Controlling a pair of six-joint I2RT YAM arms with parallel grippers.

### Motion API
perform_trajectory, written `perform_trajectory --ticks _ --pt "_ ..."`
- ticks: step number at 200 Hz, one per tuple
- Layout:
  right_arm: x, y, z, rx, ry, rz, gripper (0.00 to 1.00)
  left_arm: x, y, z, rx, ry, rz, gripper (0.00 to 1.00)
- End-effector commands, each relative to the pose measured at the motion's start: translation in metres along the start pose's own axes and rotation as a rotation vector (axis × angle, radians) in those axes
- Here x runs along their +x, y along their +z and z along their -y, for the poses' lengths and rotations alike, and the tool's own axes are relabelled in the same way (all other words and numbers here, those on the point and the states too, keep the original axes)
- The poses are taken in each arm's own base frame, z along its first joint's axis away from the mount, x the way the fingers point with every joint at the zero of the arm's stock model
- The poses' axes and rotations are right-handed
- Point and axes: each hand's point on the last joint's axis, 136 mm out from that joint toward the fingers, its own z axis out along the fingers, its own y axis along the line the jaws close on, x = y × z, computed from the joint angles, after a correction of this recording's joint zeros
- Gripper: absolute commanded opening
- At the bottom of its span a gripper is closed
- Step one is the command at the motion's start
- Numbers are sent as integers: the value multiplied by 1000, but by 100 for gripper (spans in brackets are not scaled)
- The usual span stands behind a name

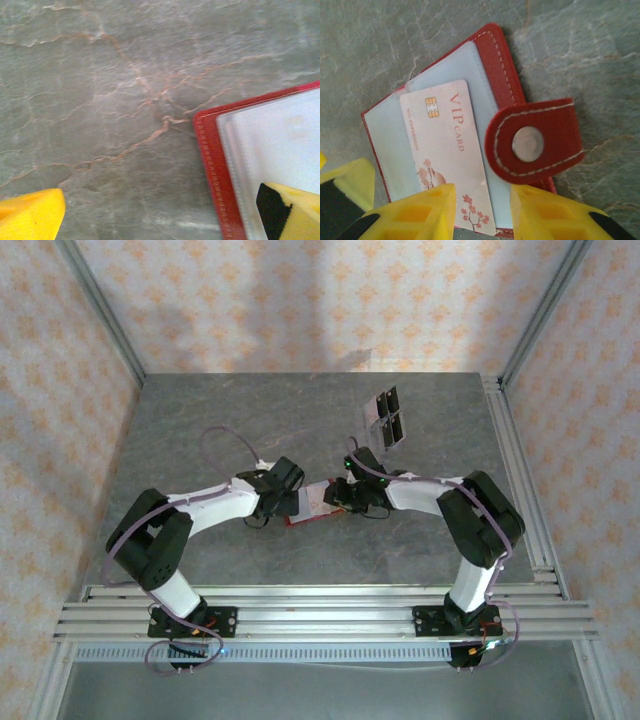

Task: Put the credit cards into the card holder

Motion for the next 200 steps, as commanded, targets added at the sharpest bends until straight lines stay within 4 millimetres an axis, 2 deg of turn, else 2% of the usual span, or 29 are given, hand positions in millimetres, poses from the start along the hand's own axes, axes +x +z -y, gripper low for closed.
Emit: perform_trajectory --ticks 1,29,72,157,200 --pt "-14 -2 -3 -12 5 29 34 -20 -11 21 61 -12 55 100" --pt "-19 -2 -3 -26 21 33 34 -25 -7 34 78 1 58 100" --pt "-20 2 -1 -38 42 24 33 -27 1 45 77 9 47 100" --pt "-21 4 -4 -61 56 6 33 -10 26 39 -7 43 9 100" --pt "-21 7 -9 -86 56 -7 33 -3 31 34 -23 44 -1 100"
